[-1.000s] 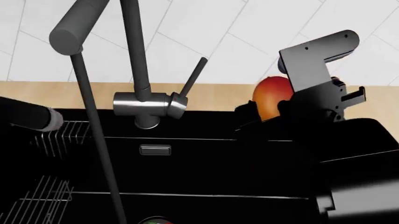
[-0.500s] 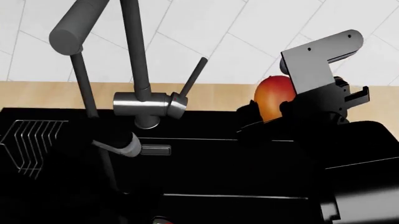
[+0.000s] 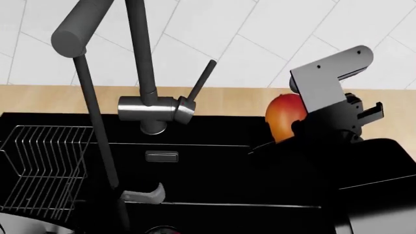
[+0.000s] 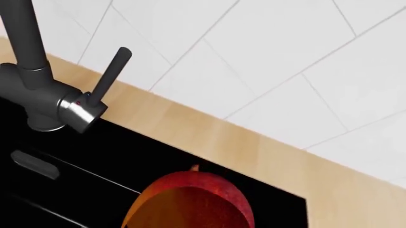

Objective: Pick the eggplants and mangos from the sink and place them in one bowl. Place the bell pepper in the other bowl. Then turn off the sink faucet.

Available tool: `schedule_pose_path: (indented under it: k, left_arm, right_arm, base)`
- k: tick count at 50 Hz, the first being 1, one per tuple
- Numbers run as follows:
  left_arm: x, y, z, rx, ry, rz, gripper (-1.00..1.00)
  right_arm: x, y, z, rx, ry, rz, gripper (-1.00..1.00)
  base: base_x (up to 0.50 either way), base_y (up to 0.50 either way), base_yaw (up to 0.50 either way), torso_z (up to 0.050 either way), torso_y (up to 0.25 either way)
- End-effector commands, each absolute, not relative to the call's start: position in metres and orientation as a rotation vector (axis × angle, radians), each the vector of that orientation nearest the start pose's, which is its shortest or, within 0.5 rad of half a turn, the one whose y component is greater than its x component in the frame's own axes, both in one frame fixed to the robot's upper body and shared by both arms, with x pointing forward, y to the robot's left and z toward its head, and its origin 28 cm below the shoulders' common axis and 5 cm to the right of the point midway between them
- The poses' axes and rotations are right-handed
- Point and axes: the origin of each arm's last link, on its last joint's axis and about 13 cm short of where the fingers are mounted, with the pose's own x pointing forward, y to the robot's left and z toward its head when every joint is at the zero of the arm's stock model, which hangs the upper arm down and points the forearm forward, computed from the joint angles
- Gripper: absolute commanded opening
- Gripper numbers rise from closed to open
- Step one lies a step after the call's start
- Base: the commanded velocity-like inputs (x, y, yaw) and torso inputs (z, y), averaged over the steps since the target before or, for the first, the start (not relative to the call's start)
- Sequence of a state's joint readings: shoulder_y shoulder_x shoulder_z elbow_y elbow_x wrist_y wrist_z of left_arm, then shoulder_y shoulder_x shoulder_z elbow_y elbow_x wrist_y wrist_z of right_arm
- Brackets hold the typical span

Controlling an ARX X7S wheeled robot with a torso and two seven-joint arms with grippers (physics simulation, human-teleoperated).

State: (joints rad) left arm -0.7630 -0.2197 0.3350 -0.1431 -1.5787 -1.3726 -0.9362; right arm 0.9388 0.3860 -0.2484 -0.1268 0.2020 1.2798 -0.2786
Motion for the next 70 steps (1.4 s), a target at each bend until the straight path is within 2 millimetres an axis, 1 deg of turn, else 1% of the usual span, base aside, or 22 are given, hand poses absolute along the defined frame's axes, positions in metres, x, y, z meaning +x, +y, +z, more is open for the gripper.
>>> schedule_pose_path:
  k: [1, 4, 6, 9, 12, 19, 24, 25, 29, 31, 32, 35, 38, 41, 42, 43, 49, 57, 65, 70]
  left_arm:
    - [0.267, 0.151, 0.123, -0.141, 1.067, -0.361, 1.0]
    - [0.267, 0.152, 0.117, -0.12, 1.092, -0.336, 1.0]
    - [0.267, 0.15, 0.11, -0.111, 1.113, -0.332, 1.0]
    - [0.267, 0.15, 0.107, -0.118, 1.131, -0.333, 1.0]
    - [0.266, 0.147, 0.1, -0.115, 1.157, -0.329, 1.0]
    - [0.266, 0.142, 0.094, -0.138, 1.174, -0.335, 1.0]
    - [0.264, 0.14, 0.087, -0.141, 1.183, -0.347, 1.0]
    - [0.264, 0.139, 0.083, -0.137, 1.188, -0.349, 1.0]
    - [0.262, 0.136, 0.077, -0.145, 1.211, -0.368, 1.0]
    - [0.259, 0.136, 0.066, -0.13, 1.239, -0.36, 1.0]
    - [0.259, 0.132, 0.061, -0.127, 1.246, -0.361, 1.0]
    - [0.261, 0.133, 0.059, -0.137, 1.257, -0.369, 1.0]
    - [0.265, 0.128, 0.054, -0.131, 1.265, -0.383, 1.0]
    - [0.265, 0.126, 0.046, -0.125, 1.279, -0.393, 1.0]
    - [0.264, 0.127, 0.047, -0.127, 1.276, -0.395, 1.0]
    - [0.264, 0.126, 0.049, -0.117, 1.261, -0.392, -1.0]
    - [0.265, 0.124, 0.056, -0.111, 1.235, -0.393, -1.0]
    - [0.259, 0.123, 0.074, -0.109, 1.197, -0.43, -1.0]
    - [0.263, 0.122, 0.107, -0.087, 1.072, -0.52, -1.0]
    - [0.264, 0.125, 0.116, -0.045, 0.967, -0.569, -1.0]
  right_arm:
    - [0.32, -0.161, 0.222, -0.282, 0.334, 0.255, -1.0]
    - [0.321, -0.161, 0.221, -0.282, 0.336, 0.26, -1.0]
    - [0.321, -0.161, 0.217, -0.275, 0.341, 0.262, -1.0]
    - [0.321, -0.161, 0.212, -0.272, 0.352, 0.264, -1.0]
    - [0.322, -0.162, 0.213, -0.269, 0.35, 0.263, -1.0]
    - [0.32, -0.164, 0.205, -0.267, 0.367, 0.264, -1.0]
    - [0.319, -0.164, 0.205, -0.271, 0.37, 0.268, -1.0]
    - [0.319, -0.163, 0.203, -0.269, 0.373, 0.272, -1.0]
    - [0.317, -0.164, 0.198, -0.271, 0.39, 0.275, -1.0]
    - [0.316, -0.166, 0.199, -0.265, 0.391, 0.27, -1.0]
    - [0.316, -0.166, 0.2, -0.266, 0.391, 0.268, -1.0]
    - [0.317, -0.165, 0.196, -0.265, 0.399, 0.274, -1.0]
    - [0.317, -0.165, 0.193, -0.261, 0.409, 0.278, -1.0]
    - [0.315, -0.166, 0.194, -0.259, 0.41, 0.275, -1.0]
    - [0.315, -0.167, 0.193, -0.258, 0.411, 0.273, -1.0]
    - [0.314, -0.168, 0.193, -0.258, 0.413, 0.272, -1.0]
    - [0.315, -0.167, 0.192, -0.254, 0.409, 0.274, -1.0]
    - [0.316, -0.167, 0.193, -0.251, 0.404, 0.275, -1.0]
    - [0.317, -0.166, 0.193, -0.248, 0.401, 0.279, -1.0]
    - [0.317, -0.165, 0.193, -0.248, 0.399, 0.282, -1.0]
  base:
    - [0.0, 0.0, 0.0, 0.0, 0.0]
    - [0.0, 0.0, 0.0, 0.0, 0.0]
    - [0.0, 0.0, 0.0, 0.0, 0.0]
    - [0.0, 0.0, 0.0, 0.0, 0.003]
    - [0.0, 0.0, 0.0, 0.0, 0.0]
    - [0.0, 0.0, 0.0, 0.0, 0.0]
    - [0.0, 0.0, 0.0, 0.0, 0.0]
    - [0.0, 0.0, 0.0, 0.0, 0.0]
    - [0.0, 0.0, 0.0, 0.0, 0.0]
    - [0.0, 0.0, 0.0, 0.0, 0.0]
    - [0.0, 0.0, 0.0, 0.0, 0.0]
    - [0.0, 0.0, 0.0, 0.0, 0.0]
    - [0.0, 0.0, 0.0, 0.0, 0.0]
    - [0.0, 0.0, 0.0, 0.0, 0.0]
    - [0.0, 0.0, 0.0, 0.0, 0.0]
    - [0.0, 0.0, 0.0, 0.0, 0.0]
    - [0.0, 0.0, 0.0, 0.0, 0.0]
    - [0.0, 0.0, 0.0, 0.0, 0.0]
    - [0.0, 0.0, 0.0, 0.0, 0.0]
    - [0.0, 0.0, 0.0, 0.0, 0.0]
